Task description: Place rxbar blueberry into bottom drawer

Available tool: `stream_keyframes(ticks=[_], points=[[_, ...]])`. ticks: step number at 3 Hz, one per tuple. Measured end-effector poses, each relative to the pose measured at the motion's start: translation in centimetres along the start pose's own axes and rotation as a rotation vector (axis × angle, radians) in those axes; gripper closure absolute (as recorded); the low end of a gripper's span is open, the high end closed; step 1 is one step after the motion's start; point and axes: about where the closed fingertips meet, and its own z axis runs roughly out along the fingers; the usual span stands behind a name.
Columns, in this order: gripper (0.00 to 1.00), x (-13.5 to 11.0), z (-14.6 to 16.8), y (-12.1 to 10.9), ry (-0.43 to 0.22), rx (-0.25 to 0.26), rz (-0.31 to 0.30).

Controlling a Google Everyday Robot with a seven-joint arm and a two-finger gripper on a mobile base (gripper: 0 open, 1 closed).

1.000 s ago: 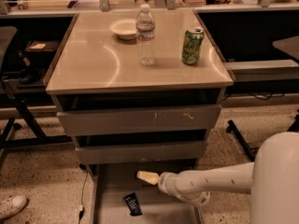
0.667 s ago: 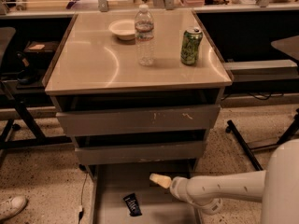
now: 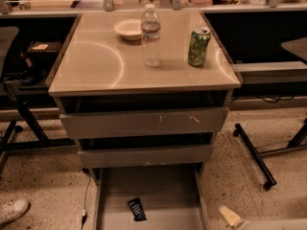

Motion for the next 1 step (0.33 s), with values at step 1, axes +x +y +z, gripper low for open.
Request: stream_keyframes(ticks=[1], points=[[0.00,2.69,-1.14,-4.54,0.043,0.092,0.040]])
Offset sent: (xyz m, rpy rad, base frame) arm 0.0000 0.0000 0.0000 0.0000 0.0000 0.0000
